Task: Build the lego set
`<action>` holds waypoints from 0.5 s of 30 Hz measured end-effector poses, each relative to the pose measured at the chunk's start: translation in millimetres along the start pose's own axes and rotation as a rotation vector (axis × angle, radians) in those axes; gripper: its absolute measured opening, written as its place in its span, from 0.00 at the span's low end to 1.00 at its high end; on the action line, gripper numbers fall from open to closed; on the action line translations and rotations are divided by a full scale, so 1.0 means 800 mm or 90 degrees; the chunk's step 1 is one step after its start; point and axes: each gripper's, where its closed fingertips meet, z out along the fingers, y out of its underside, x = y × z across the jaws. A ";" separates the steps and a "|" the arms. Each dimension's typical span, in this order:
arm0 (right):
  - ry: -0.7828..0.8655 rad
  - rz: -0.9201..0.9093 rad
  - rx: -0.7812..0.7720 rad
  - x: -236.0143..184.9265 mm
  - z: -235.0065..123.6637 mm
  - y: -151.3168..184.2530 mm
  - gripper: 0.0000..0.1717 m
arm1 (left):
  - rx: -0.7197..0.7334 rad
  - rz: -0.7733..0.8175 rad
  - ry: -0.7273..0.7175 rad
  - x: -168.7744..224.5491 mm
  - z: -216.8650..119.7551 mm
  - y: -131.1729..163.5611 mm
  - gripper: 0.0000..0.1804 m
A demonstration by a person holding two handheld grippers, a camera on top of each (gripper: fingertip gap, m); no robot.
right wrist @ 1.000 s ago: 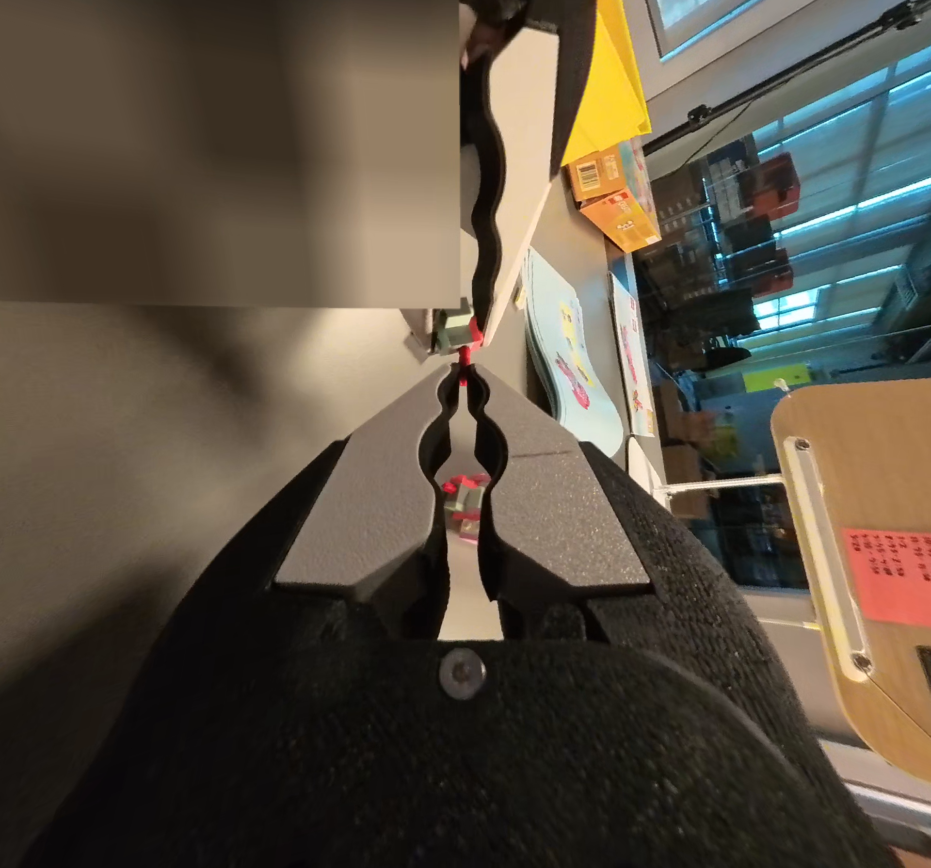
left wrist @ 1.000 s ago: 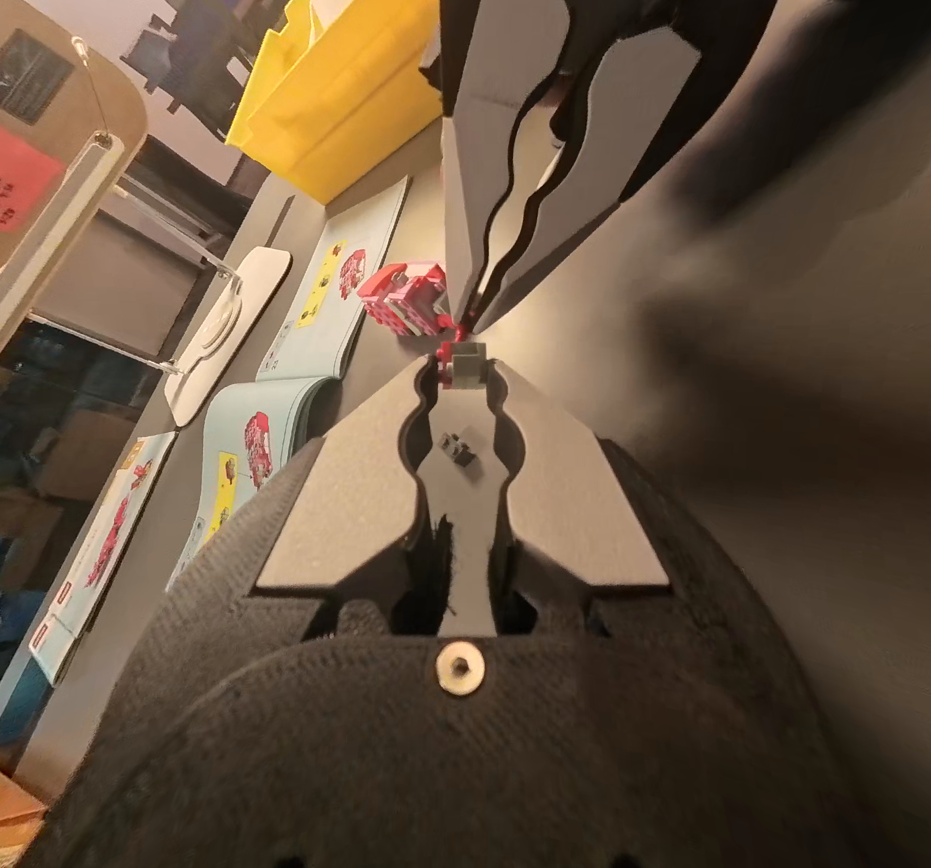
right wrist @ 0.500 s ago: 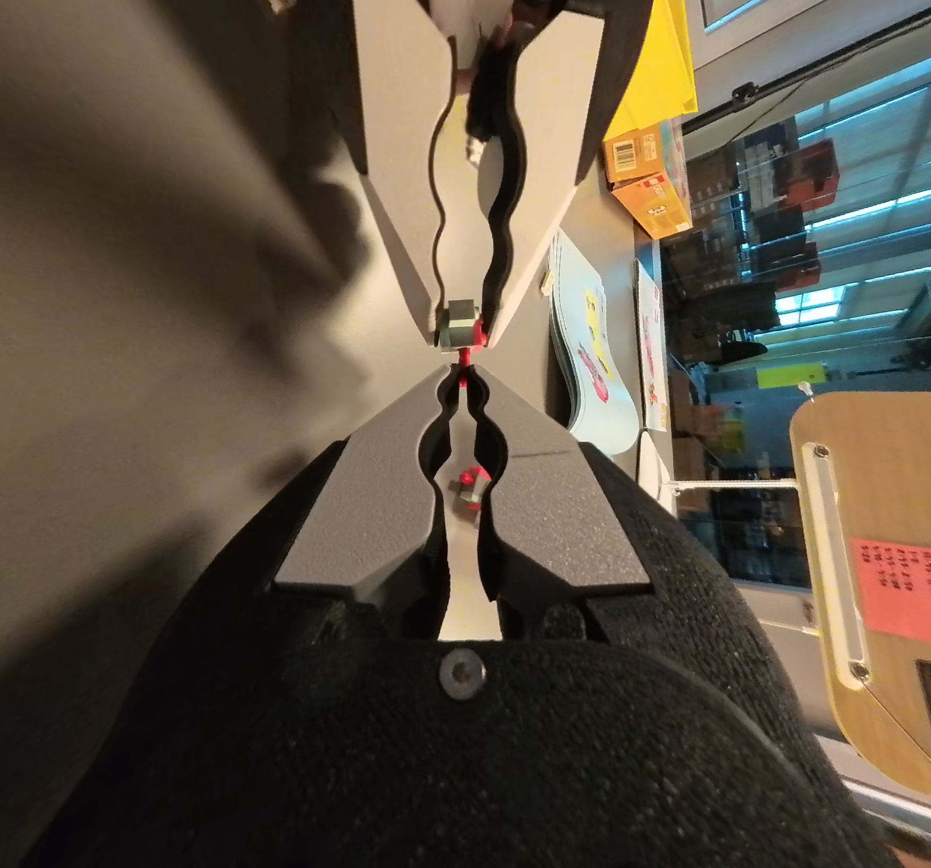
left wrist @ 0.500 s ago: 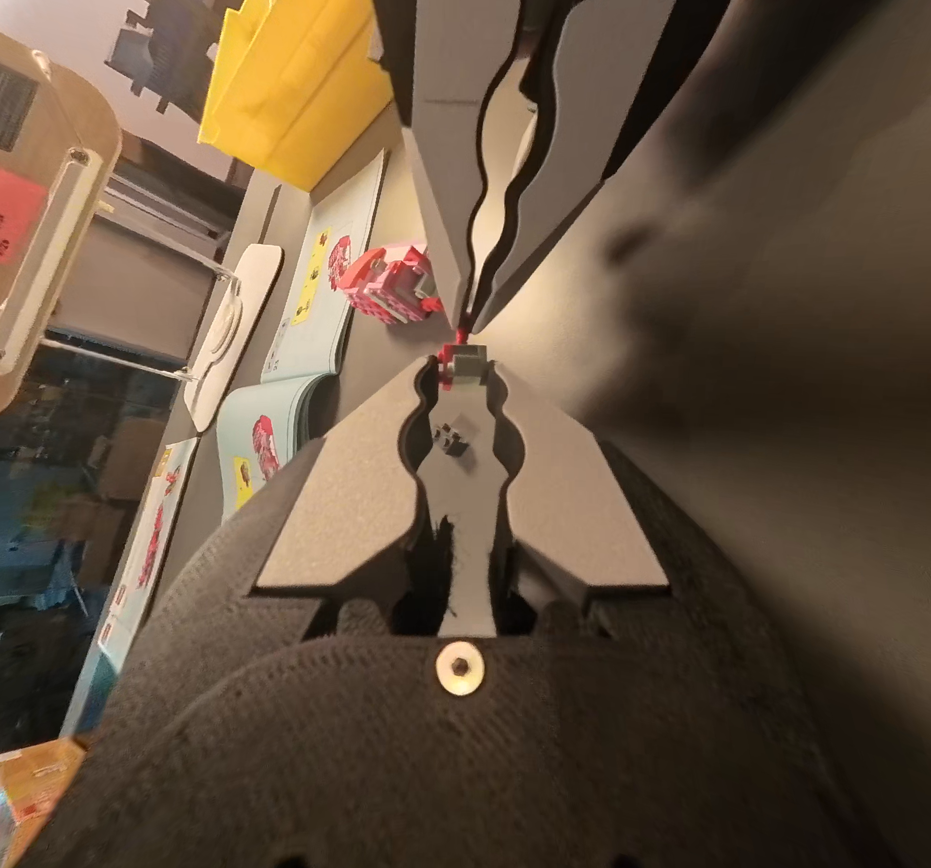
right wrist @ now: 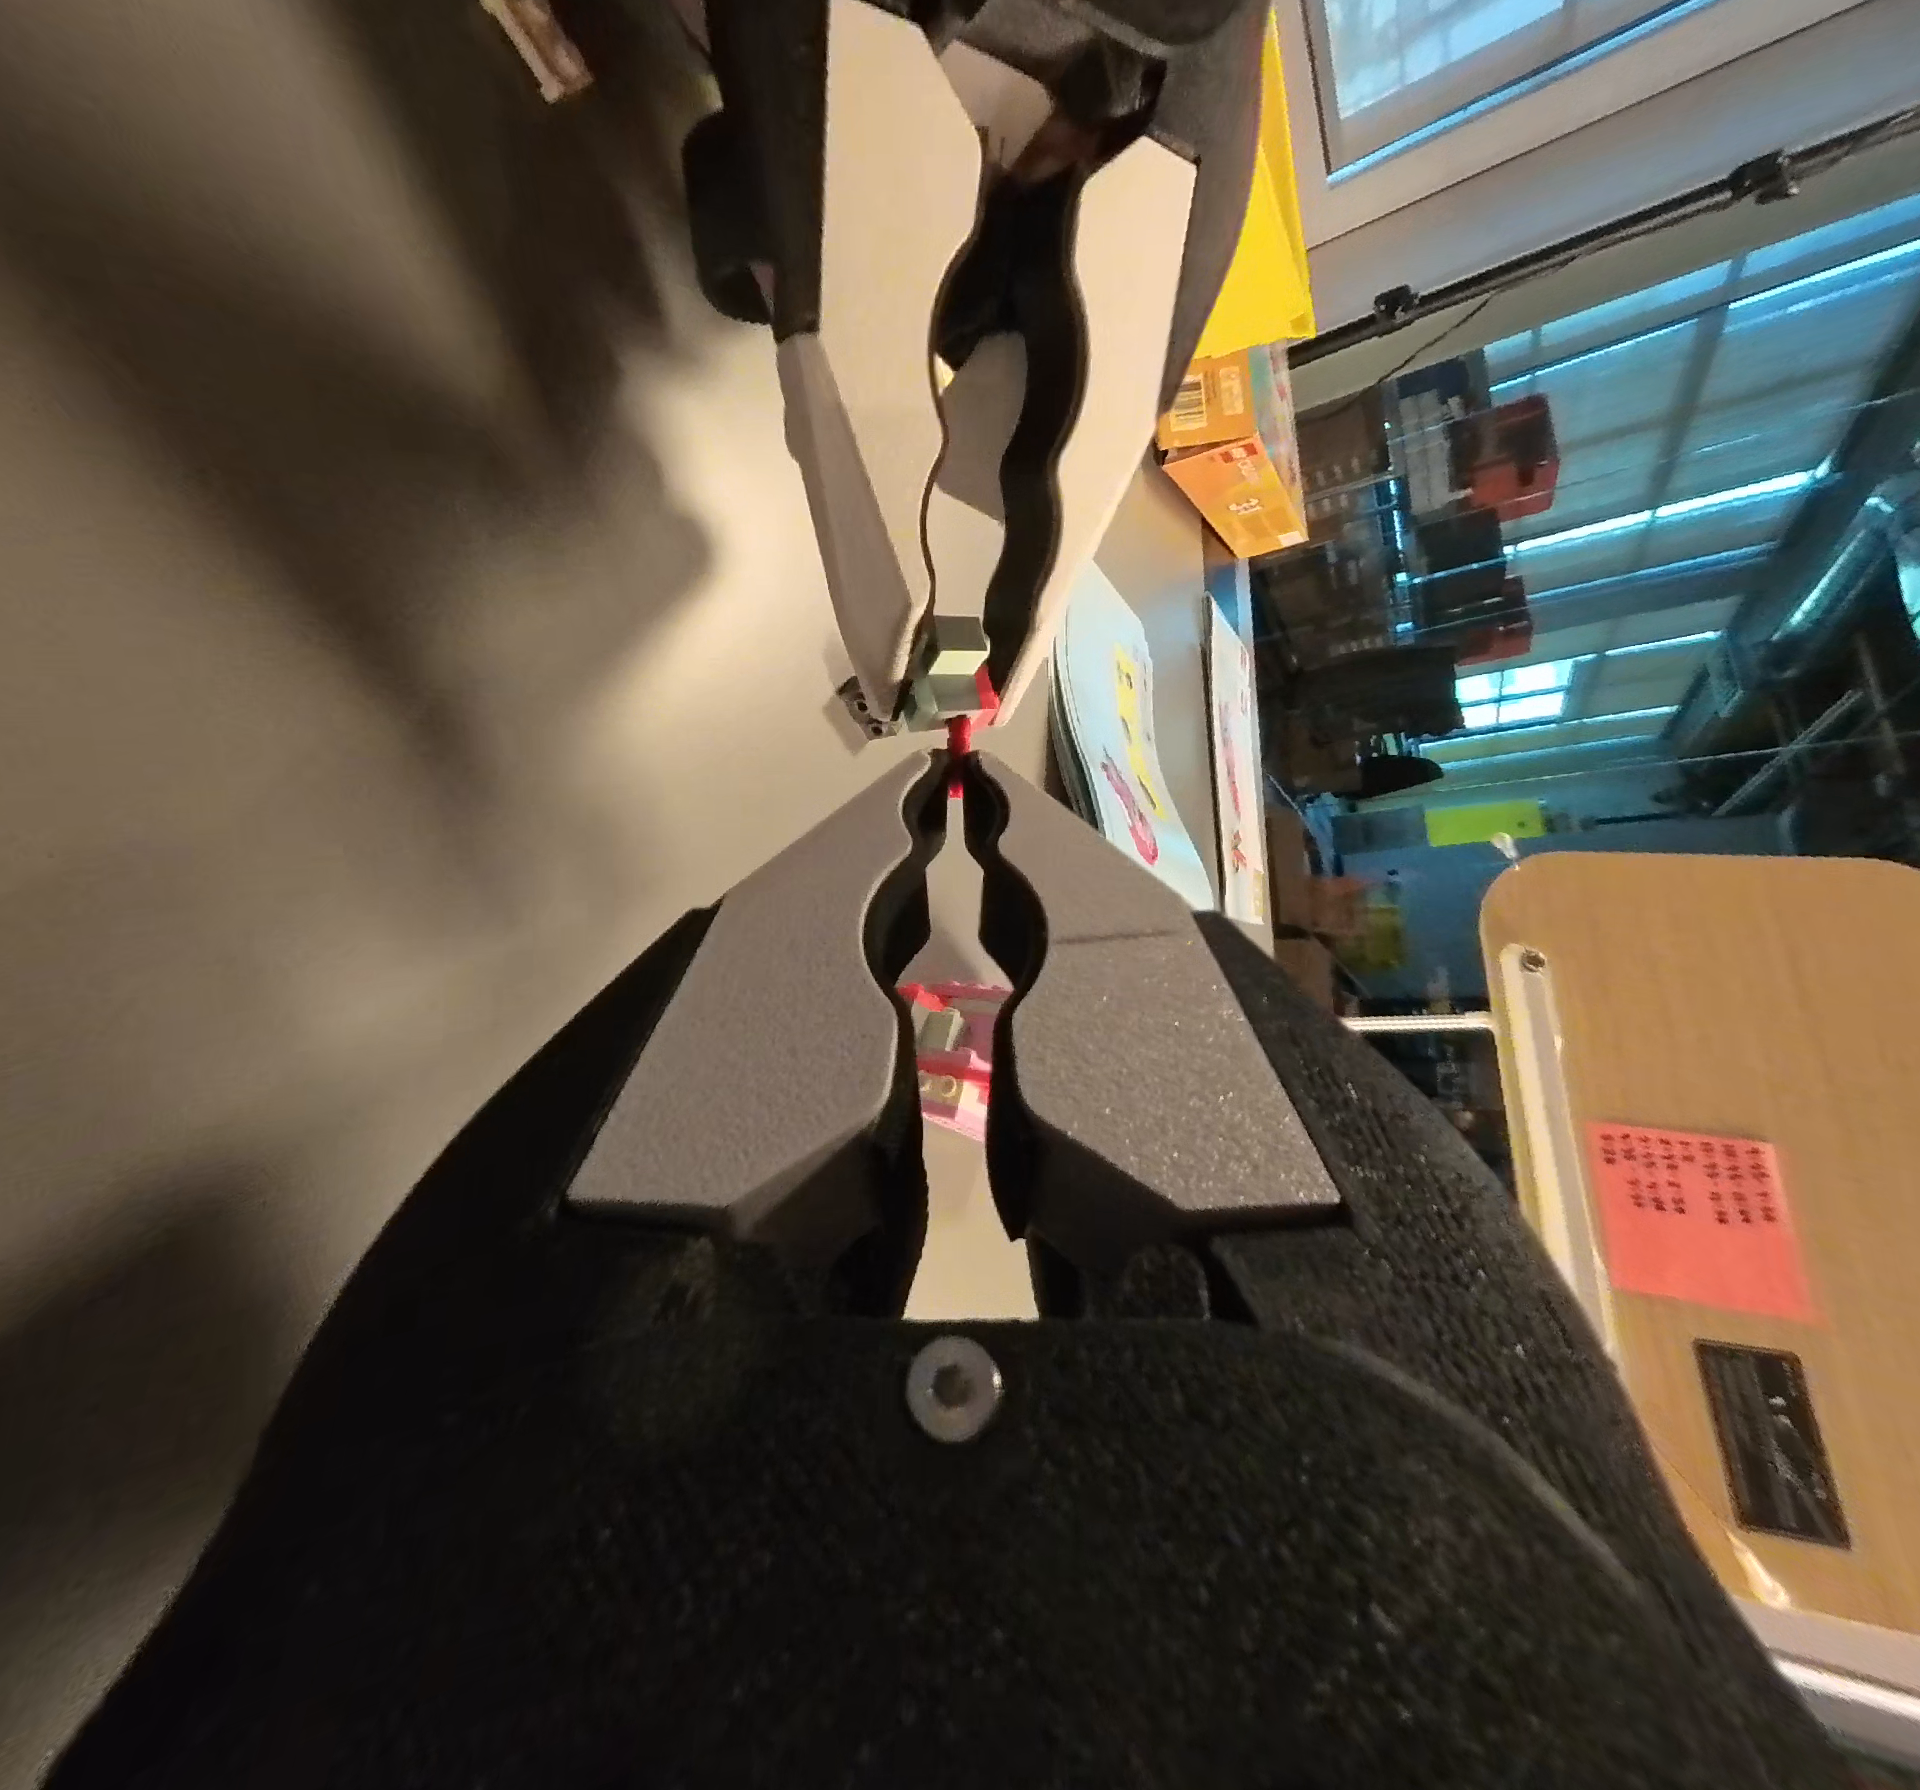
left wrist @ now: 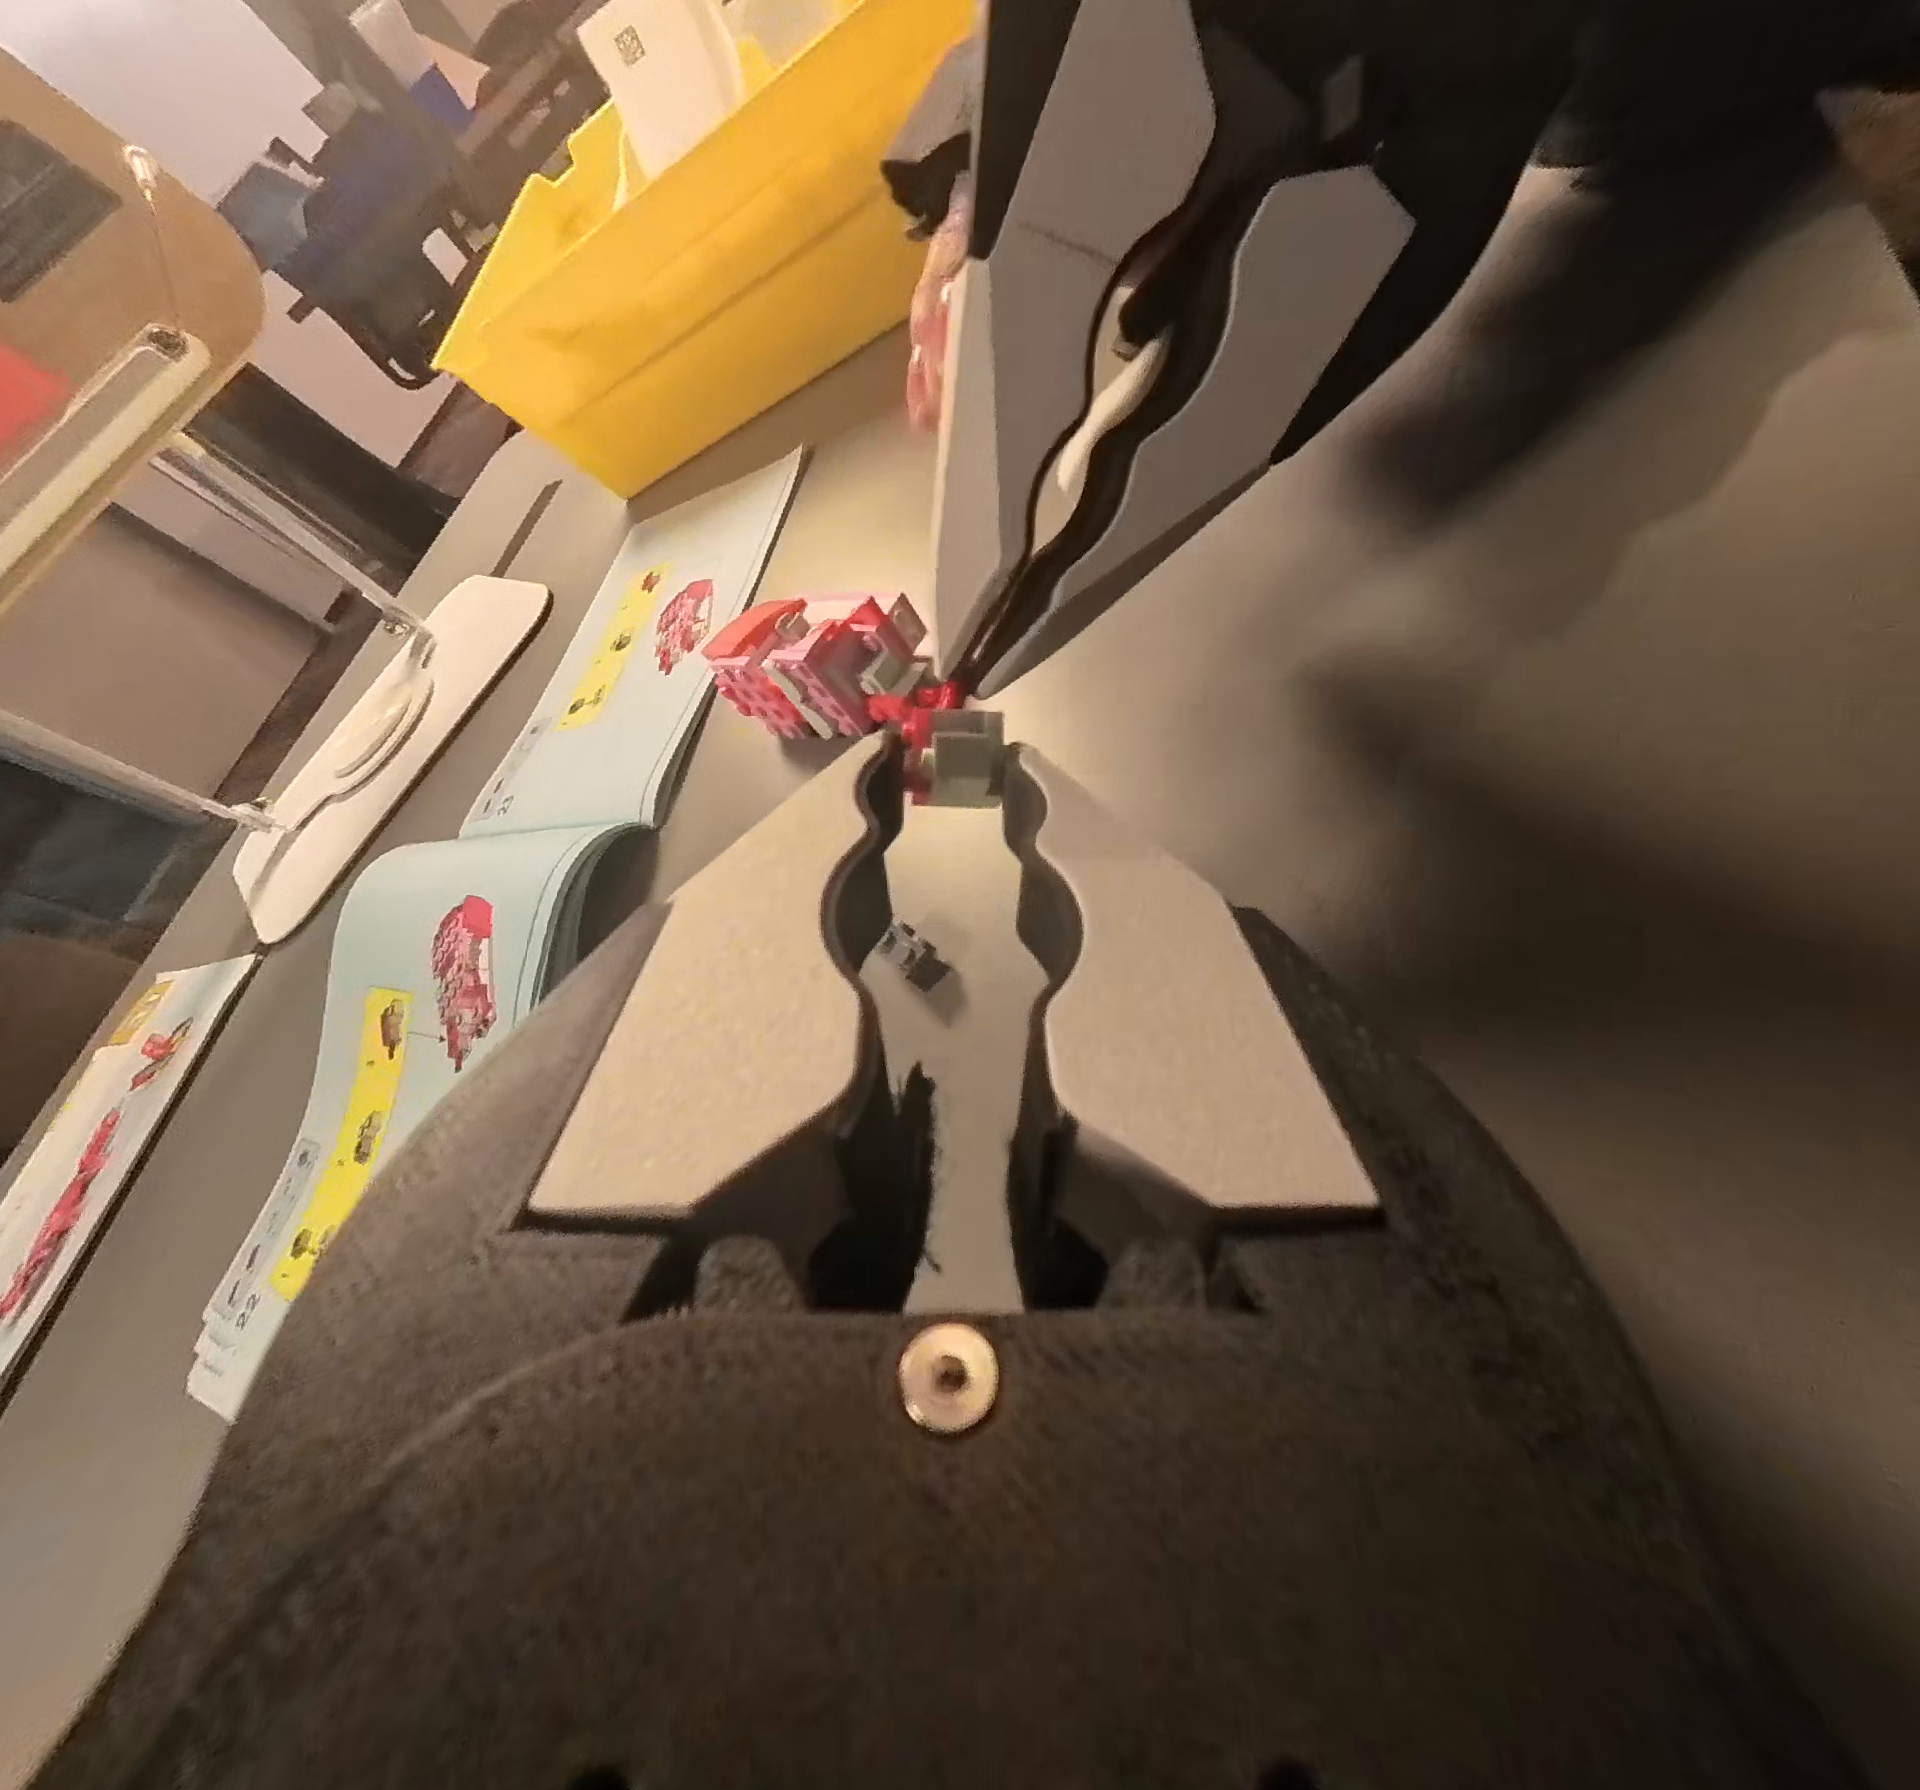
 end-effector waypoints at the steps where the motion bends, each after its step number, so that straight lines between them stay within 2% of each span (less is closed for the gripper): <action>1: -0.001 -0.004 -0.001 -0.001 0.000 0.000 0.00 | 0.000 0.002 0.001 0.001 0.000 0.001 0.10; 6: -0.018 0.004 -0.004 -0.006 0.000 0.003 0.00 | -0.015 0.025 -0.001 0.003 0.004 0.004 0.10; 15: -0.107 0.186 0.046 -0.013 -0.001 0.007 0.00 | -0.055 0.104 -0.027 0.008 0.009 0.009 0.10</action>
